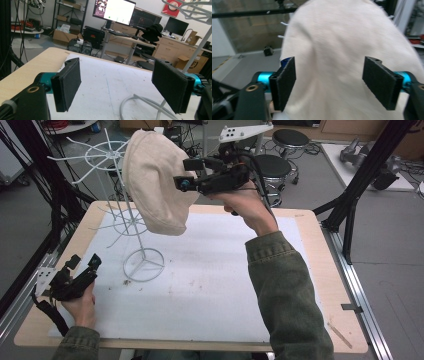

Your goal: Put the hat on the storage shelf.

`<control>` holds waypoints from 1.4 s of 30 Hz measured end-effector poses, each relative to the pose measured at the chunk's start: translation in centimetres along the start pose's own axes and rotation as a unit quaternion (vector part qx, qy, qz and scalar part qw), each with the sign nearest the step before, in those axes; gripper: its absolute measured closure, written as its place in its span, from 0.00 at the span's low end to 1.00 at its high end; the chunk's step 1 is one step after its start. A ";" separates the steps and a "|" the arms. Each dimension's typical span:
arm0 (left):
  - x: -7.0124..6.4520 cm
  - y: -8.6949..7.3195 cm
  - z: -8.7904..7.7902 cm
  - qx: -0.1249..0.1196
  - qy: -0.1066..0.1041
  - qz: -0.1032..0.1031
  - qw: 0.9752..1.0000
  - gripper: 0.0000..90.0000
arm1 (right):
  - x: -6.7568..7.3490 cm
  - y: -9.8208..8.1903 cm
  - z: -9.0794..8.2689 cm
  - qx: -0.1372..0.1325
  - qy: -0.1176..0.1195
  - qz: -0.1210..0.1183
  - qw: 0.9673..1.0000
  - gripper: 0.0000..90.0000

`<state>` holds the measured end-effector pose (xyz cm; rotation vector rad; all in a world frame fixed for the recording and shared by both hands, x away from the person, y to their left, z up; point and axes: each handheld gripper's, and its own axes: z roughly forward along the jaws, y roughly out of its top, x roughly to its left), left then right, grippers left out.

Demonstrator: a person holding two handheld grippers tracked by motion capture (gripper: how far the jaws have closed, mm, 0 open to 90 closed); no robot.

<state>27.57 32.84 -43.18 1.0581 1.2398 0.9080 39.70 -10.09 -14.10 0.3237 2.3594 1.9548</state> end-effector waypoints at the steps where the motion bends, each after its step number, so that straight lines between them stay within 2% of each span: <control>1: 0.0 0.0 0.0 0.000 0.000 0.000 1.000 0.26 | 0.0 -0.2 -0.2 0.000 -0.006 0.003 1.000 0.24; 4: 0.0 0.0 0.0 0.000 0.000 0.000 1.000 0.26 | 0.2 -0.9 -0.9 -0.003 -0.029 0.006 1.000 0.19; 6: 0.0 0.0 0.0 -0.001 0.000 0.000 1.000 0.26 | 0.7 -1.5 -1.5 -0.007 -0.061 0.001 0.998 0.16; 7: 0.0 0.0 0.0 0.000 0.000 0.000 1.000 0.26 | 1.1 -1.9 -1.7 -0.009 -0.081 -0.003 0.997 0.16; 8: 0.0 0.0 0.0 0.000 0.000 0.000 1.000 0.26 | 1.7 -2.5 -2.0 0.005 -0.106 -0.010 0.994 0.13; 9: 0.0 0.0 0.0 0.000 0.000 0.000 1.000 0.26 | 1.7 -2.5 -2.0 0.005 -0.106 -0.010 0.994 0.13; 10: 0.0 0.0 0.0 -0.001 -0.001 0.000 1.000 0.26 | 1.9 -2.8 -2.2 0.006 -0.117 -0.013 0.993 0.13; 11: 0.0 0.1 0.0 -0.001 -0.001 0.000 1.000 0.26 | 2.4 -3.6 -2.9 0.009 -0.141 -0.011 0.990 0.13; 12: -0.1 0.1 0.0 -0.003 -0.001 0.000 1.000 0.26 | 2.4 -3.6 -2.9 0.009 -0.141 -0.011 0.990 0.13; 14: -0.1 0.1 0.0 -0.003 -0.002 0.000 1.000 0.26 | 2.7 -4.2 -3.6 0.014 -0.158 -0.002 0.987 0.13; 18: 0.0 0.1 -0.1 -0.003 -0.001 -0.001 1.000 0.26 | 3.1 -5.7 -5.1 0.020 -0.174 0.010 0.985 0.12; 19: 0.0 0.2 -0.1 -0.004 0.000 -0.003 1.000 0.26 | 3.3 -6.3 -5.7 0.015 -0.183 0.007 0.983 0.12; 21: 0.0 0.2 -0.1 -0.005 -0.001 -0.003 1.000 0.26 | 3.4 -7.2 -6.5 0.013 -0.186 0.017 0.982 0.12; 27: -0.2 0.1 -0.2 -0.001 -0.004 0.001 1.000 0.26 | 3.5 -9.6 -9.1 0.007 -0.211 0.038 0.977 0.12; 36: -0.1 0.1 -0.5 0.000 -0.014 -0.002 1.000 0.26 | 4.5 -13.0 -12.0 -0.001 -0.243 0.064 0.968 0.12; 41: 0.0 0.1 -0.7 0.002 -0.019 -0.003 1.000 0.26 | 5.3 -15.5 -13.3 -0.011 -0.254 0.077 0.964 0.12; 42: -0.1 0.1 -0.8 0.002 -0.019 -0.004 1.000 0.26 | 5.4 -16.1 -13.5 -0.012 -0.250 0.082 0.965 0.12</control>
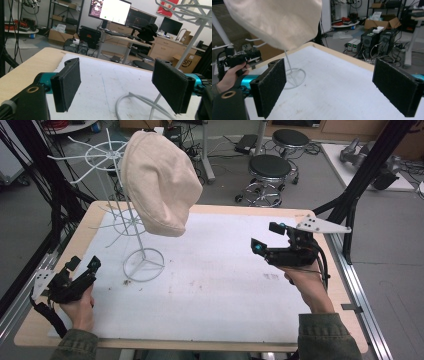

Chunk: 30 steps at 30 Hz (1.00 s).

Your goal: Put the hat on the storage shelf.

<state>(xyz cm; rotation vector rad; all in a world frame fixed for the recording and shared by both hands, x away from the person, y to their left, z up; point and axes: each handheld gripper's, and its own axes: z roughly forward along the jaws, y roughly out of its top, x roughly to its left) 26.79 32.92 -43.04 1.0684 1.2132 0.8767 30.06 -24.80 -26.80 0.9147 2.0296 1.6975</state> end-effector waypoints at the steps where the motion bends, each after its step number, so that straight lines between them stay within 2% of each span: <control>1: 0.0 0.0 -0.1 0.000 -0.002 0.000 1.000 0.26 | -0.1 -0.5 -0.2 0.000 0.001 0.003 1.000 0.12; 8: -0.1 0.0 -0.7 0.002 -0.008 0.000 1.000 0.26 | -0.4 -4.9 -2.1 0.000 -0.022 0.032 0.999 0.12; 12: -0.1 0.0 -1.1 0.003 -0.009 0.001 1.000 0.26 | -0.6 -7.3 -2.9 0.000 -0.025 0.047 0.999 0.10; 17: 0.0 0.0 -1.3 0.004 -0.009 0.002 1.000 0.26 | -0.8 -10.4 -3.7 0.007 -0.062 0.062 0.996 0.10; 22: 0.1 0.0 -1.4 0.005 -0.007 0.003 1.000 0.26 | -1.2 -12.4 -4.2 0.010 -0.099 0.070 0.993 0.10; 23: 0.1 0.0 -1.4 0.005 -0.007 0.002 1.000 0.26 | -1.3 -13.1 -4.3 0.010 -0.118 0.070 0.991 0.10; 24: 0.1 0.0 -1.4 0.005 -0.007 0.002 1.000 0.26 | -1.3 -13.1 -4.3 0.010 -0.118 0.070 0.991 0.10; 26: 0.1 -0.1 -1.4 0.007 -0.007 0.004 1.000 0.26 | -1.3 -13.7 -4.5 0.009 -0.151 0.065 0.986 0.10; 27: 0.0 -0.1 -1.3 0.007 -0.006 0.004 1.000 0.26 | -1.2 -14.1 -4.7 0.000 -0.187 0.064 0.980 0.10; 29: 0.0 -0.1 -1.3 0.006 -0.007 0.004 1.000 0.26 | -1.2 -14.8 -5.0 -0.018 -0.238 0.063 0.969 0.10; 30: -0.1 -0.1 -1.3 0.006 -0.007 0.005 1.000 0.26 | -1.2 -15.2 -5.3 -0.027 -0.260 0.055 0.964 0.10</control>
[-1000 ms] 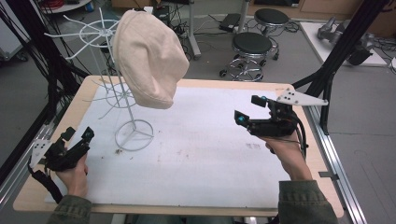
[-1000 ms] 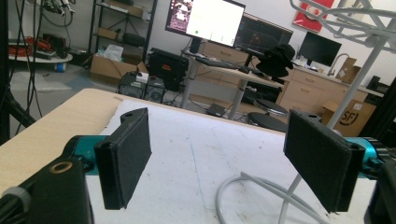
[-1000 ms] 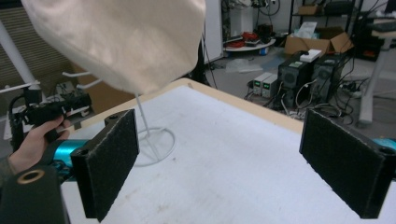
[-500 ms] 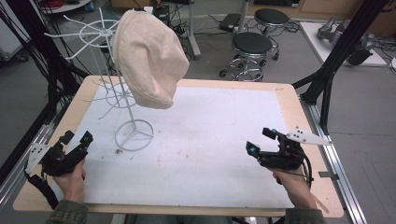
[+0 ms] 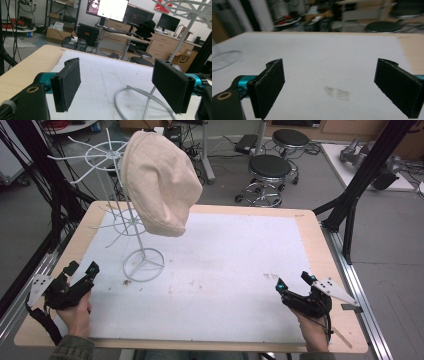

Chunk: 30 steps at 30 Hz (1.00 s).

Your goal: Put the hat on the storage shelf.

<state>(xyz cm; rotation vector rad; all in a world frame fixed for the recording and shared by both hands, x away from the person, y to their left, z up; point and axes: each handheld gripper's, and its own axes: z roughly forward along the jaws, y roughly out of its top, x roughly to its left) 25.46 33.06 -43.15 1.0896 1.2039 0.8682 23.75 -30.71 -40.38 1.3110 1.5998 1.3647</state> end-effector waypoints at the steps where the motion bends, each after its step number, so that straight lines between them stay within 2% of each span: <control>1: 0.0 0.0 0.0 0.000 0.000 0.000 1.000 0.26 | 0.0 -0.3 -0.2 -0.008 -0.022 -0.002 1.000 0.10; 4: 0.0 0.0 -0.1 0.001 0.002 0.003 1.000 0.26 | -0.1 -0.8 -0.7 -0.032 -0.066 -0.004 0.997 0.10; 8: 0.0 0.0 0.0 0.000 0.003 0.003 1.000 0.25 | 0.1 -1.1 -1.1 -0.066 -0.118 -0.022 0.991 0.10; 9: 0.0 -0.1 0.0 0.000 0.003 0.004 1.000 0.25 | 0.1 -1.1 -1.1 -0.066 -0.118 -0.022 0.991 0.10; 13: -0.1 -0.1 0.0 0.003 0.004 0.008 1.000 0.25 | 0.3 -1.6 -1.0 -0.073 -0.149 -0.027 0.986 0.10; 14: -0.1 -0.2 0.1 0.003 0.005 0.010 1.000 0.25 | 0.3 -1.9 -0.9 -0.073 -0.154 -0.022 0.985 0.10; 16: -0.1 -0.3 0.3 0.006 0.005 0.014 1.000 0.25 | 0.2 -2.1 -0.6 -0.071 -0.159 -0.009 0.985 0.10; 19: -0.1 -0.4 0.4 0.014 0.007 0.028 0.999 0.25 | 0.1 -2.2 -0.4 -0.080 -0.156 0.006 0.985 0.10; 23: -0.3 -0.5 0.6 0.018 0.007 0.034 0.999 0.25 | 0.2 -2.5 0.0 -0.074 -0.149 0.001 0.986 0.10; 30: -0.5 -0.6 0.6 0.020 0.004 0.037 0.999 0.25 | 0.1 -2.8 0.1 -0.071 -0.150 0.000 0.986 0.10</control>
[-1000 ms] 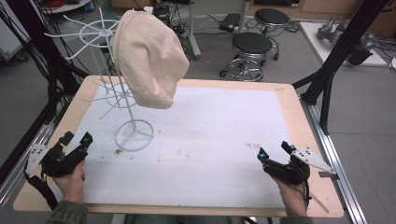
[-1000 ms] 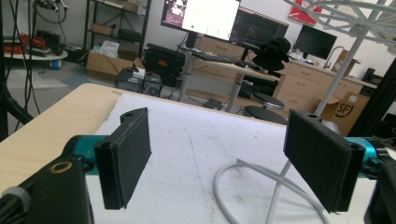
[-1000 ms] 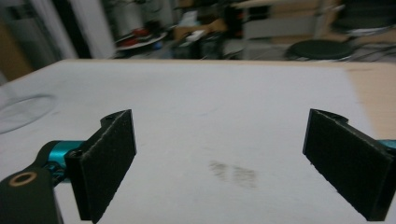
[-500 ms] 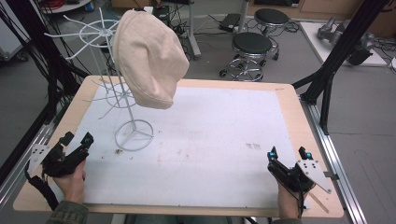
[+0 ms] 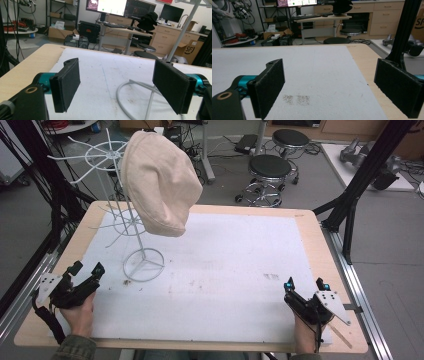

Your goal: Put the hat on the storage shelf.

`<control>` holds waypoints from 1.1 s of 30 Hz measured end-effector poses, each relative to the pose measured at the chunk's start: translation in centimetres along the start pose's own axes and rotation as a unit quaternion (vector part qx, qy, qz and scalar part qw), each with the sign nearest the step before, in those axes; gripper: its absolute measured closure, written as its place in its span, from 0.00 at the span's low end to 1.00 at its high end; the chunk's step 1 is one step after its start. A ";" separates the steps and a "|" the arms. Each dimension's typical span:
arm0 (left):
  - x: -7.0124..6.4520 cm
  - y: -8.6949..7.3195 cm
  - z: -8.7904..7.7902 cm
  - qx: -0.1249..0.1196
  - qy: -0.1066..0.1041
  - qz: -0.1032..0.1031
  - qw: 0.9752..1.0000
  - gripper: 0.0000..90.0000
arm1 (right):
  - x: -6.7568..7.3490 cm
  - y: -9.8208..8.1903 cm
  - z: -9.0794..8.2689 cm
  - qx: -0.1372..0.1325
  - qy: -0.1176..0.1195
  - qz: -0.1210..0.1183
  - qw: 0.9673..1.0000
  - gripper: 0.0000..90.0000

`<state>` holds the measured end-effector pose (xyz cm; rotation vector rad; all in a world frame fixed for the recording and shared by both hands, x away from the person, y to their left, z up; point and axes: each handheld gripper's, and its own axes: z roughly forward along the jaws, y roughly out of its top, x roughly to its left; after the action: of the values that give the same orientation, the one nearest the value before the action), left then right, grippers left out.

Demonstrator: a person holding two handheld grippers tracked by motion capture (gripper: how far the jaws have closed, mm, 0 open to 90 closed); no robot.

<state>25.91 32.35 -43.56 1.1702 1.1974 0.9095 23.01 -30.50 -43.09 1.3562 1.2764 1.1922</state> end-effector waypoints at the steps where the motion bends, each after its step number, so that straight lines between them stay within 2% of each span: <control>1: 0.0 0.0 0.0 0.000 0.001 0.000 1.000 0.25 | 0.0 0.0 0.0 0.000 -0.001 0.003 1.000 0.10; 11: -0.2 -0.1 0.1 0.005 -0.002 0.002 1.000 0.25 | 0.0 -0.1 0.1 0.004 0.009 0.008 1.000 0.10; 33: -0.2 -0.2 0.1 0.009 -0.003 0.002 1.000 0.25 | -0.3 -0.3 0.2 0.009 0.008 0.010 1.000 0.10</control>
<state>25.98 32.13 -43.72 1.1899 1.1999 0.8996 23.16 -30.78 -43.42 1.3777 1.2901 1.2105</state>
